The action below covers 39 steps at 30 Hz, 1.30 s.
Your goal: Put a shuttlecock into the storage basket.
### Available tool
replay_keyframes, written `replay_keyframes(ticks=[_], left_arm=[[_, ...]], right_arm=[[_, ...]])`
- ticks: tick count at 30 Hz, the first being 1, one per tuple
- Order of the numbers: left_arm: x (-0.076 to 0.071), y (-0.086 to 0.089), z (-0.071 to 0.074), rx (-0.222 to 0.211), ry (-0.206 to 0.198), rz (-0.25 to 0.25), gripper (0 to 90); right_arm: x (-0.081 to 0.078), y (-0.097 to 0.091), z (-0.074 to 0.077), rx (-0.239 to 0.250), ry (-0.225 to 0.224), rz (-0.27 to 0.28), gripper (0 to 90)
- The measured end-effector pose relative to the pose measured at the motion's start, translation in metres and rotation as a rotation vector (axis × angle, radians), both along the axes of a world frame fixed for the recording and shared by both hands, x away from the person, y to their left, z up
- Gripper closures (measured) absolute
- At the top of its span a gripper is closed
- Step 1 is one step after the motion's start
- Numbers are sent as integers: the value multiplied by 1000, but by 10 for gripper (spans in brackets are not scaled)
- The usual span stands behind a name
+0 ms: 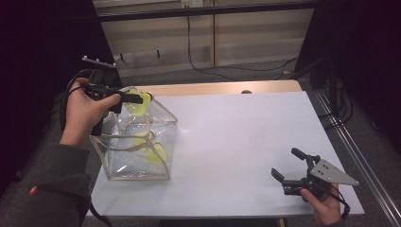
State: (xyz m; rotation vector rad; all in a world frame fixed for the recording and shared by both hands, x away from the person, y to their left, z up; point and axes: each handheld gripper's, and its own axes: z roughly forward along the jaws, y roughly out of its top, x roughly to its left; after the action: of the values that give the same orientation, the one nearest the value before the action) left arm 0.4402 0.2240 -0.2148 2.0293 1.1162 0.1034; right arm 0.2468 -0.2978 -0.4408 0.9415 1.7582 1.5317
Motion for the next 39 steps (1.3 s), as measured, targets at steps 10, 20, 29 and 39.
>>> replay_keyframes(ticks=[10, 20, 29, 39], left_arm=[[1, 8, -4, 20, -1, 12, 841], [-1, 15, -5, 17, 1, 24, 839], [-2, 23, -8, 13, 3, 33, 839], [-2, 31, -17, 13, 7, 46, 837]], right_arm=[[0, 0, 0, 0, 0, 1, 16], [0, 0, 0, -1, -2, -1, 16], [0, 0, 0, -1, -3, -2, 16], [0, 0, 0, -1, -2, 0, 16]])
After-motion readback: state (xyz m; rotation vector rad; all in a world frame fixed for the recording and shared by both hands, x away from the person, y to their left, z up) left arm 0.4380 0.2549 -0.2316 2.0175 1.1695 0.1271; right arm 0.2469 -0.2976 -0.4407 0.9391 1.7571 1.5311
